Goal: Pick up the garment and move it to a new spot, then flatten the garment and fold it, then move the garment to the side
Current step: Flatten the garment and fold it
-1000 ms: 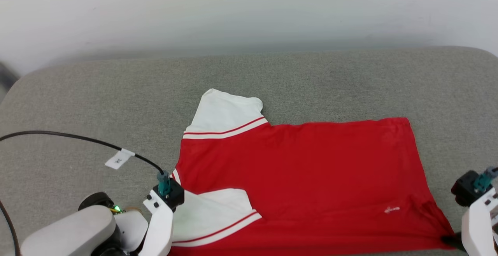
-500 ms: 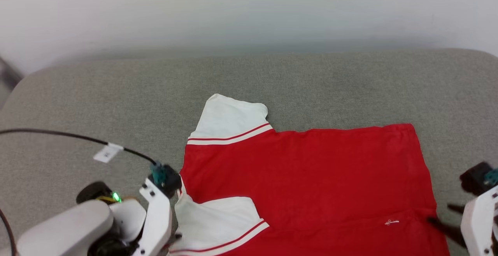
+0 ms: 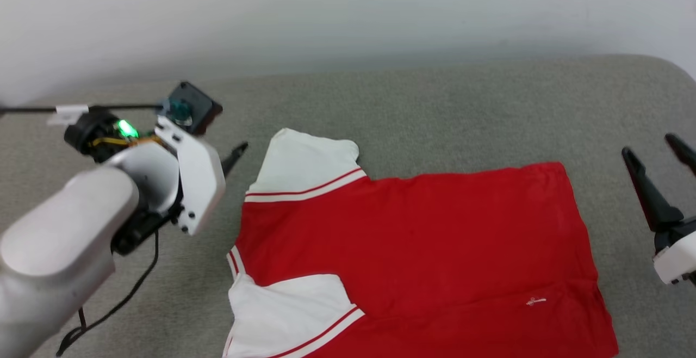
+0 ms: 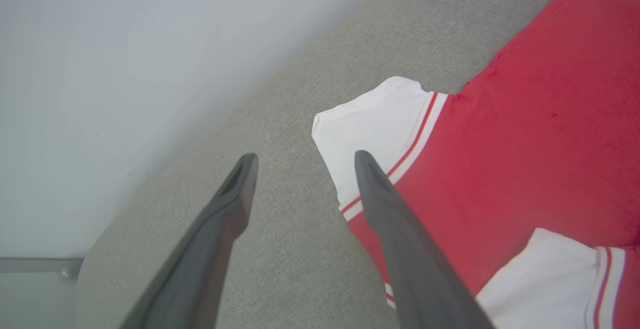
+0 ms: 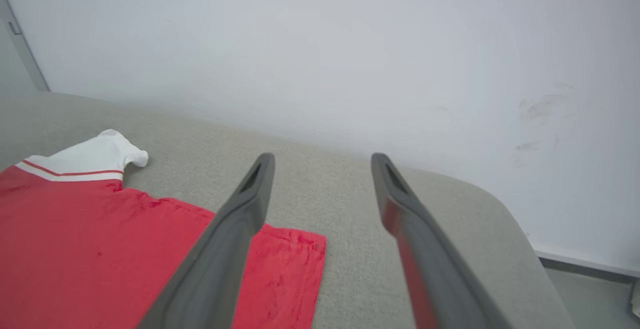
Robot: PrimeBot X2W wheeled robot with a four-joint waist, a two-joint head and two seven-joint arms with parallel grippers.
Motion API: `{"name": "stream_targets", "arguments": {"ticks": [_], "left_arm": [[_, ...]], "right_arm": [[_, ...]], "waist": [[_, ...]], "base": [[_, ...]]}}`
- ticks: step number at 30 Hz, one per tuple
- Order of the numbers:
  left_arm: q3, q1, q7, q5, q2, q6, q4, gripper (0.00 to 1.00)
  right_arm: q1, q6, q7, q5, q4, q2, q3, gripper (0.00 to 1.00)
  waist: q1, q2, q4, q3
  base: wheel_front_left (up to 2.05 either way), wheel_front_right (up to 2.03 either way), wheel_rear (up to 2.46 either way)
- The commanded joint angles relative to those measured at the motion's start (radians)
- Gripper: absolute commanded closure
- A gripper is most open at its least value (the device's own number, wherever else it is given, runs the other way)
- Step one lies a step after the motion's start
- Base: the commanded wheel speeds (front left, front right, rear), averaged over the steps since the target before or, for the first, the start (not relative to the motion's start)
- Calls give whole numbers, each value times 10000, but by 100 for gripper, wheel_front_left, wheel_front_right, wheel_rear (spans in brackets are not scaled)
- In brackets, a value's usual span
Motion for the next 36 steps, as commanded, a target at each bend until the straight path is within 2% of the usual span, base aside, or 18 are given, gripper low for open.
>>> {"name": "stream_targets", "arguments": {"ticks": [1, 2, 3, 8, 11, 15, 20, 25, 29, 35, 36], "left_arm": [[120, -329, -48, 64, -115, 46, 217, 0], [218, -549, -58, 86, -176, 74, 366, 0], [218, -549, -58, 86, -176, 74, 366, 0], [618, -1571, 414, -164, -519, 82, 1256, 0], [708, -2321, 1024, -305, -735, -43, 1815, 0], [754, -3220, 2355, -707, -909, -268, 2479, 0], [586, -4020, 4497, -1352, -929, -622, 2830, 0], [114, -4587, 6343, -1404, -727, -785, 2778, 0], [-337, -4801, 7052, -1212, -679, -892, 2623, 0], [-953, -4339, 7356, -1094, -591, -1025, 2573, 0], [-1011, -4302, 7329, -1071, -563, -1018, 2576, 39]], "right_arm": [[342, -11, -270, -453, -376, 464, -530, 0], [477, -10, -419, -764, -697, 774, -927, 0], [477, -10, -419, -764, -697, 774, -927, 0], [1367, -10, -722, -2355, -2408, 2406, -2469, 0], [1793, -10, -774, -2870, -3224, 3294, -2788, 0], [2073, -10, -793, -3252, -3851, 4028, -2727, 0], [1922, -11, -798, -3478, -4002, 4274, -2321, 0], [1539, -10, -799, -3516, -3991, 4304, -2155, 0], [1257, -11, -800, -3483, -3895, 4298, -2006, 0], [915, -10, -798, -3412, -3633, 4286, -1769, 0], [896, -12, -797, -3400, -3584, 4273, -1764, 0]], "waist": [[0, 0, -329, 401], [0, 0, -421, 542], [0, 0, -421, 542], [0, 0, -847, 1386], [0, 0, -1059, 1917], [0, 0, -1354, 2634], [0, 0, -1724, 3343], [0, 0, -1945, 3950], [0, 0, -2045, 4370], [0, 0, -2119, 4699], [0, 0, -2116, 4714]], "base": [[0, 0, 0], [0, 0, 0], [0, 0, 0], [0, 0, 0], [0, 0, 0], [0, 0, 0], [0, 0, 0], [0, 0, 0], [0, 0, 0], [0, 0, 0], [0, 0, 0]]}}
